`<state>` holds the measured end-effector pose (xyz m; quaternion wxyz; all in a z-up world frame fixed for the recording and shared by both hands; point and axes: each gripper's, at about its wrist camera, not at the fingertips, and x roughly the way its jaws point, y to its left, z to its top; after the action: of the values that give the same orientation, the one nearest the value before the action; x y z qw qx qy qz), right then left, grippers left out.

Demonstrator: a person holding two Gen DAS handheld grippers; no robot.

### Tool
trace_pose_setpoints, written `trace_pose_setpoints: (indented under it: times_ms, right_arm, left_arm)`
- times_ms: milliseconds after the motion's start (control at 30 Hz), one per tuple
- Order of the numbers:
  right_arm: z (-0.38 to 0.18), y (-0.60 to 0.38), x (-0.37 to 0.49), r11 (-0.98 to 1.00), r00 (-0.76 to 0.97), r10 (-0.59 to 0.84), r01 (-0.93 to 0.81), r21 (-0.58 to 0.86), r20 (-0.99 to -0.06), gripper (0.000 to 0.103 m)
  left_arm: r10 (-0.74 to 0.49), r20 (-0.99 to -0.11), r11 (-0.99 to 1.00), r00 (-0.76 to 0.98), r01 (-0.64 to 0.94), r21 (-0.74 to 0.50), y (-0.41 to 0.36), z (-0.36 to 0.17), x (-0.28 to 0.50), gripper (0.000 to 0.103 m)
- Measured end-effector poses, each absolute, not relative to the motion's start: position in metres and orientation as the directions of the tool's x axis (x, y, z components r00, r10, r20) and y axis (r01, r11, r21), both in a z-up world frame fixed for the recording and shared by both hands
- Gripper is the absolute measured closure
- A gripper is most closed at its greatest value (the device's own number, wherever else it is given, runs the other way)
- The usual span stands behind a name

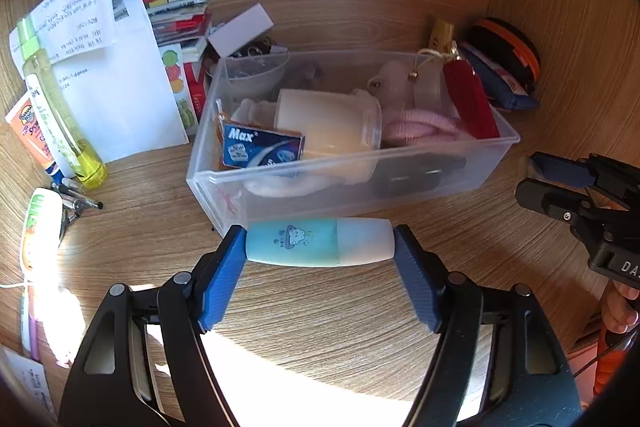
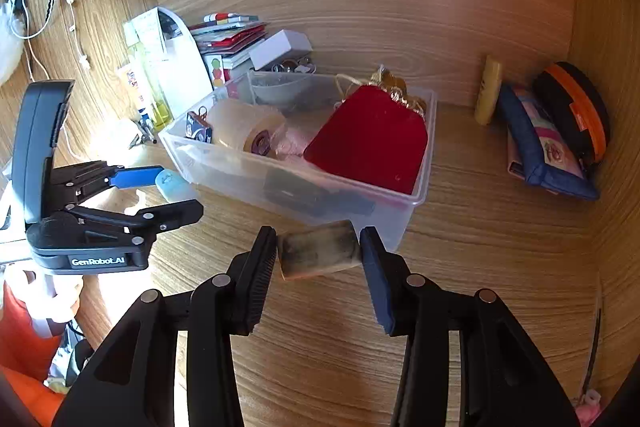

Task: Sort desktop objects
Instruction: 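Lift the tube and clear block and carry both over the clear box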

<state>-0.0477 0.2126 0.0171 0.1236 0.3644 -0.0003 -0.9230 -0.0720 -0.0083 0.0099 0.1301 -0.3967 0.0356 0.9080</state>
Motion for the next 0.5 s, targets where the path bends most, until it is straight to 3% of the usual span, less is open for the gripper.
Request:
trace_pose_setpoints:
  times_ms: [500]
  right_arm:
    - [0.041,0.209,-0.089,-0.966,-0.731,-0.251,0.234,0.112,-0.635,0.063]
  left_arm:
    - [0.235,-0.652,-0.969,-0.721,-0.223,-0.102,-0.046,0.056,-0.101,0.03]
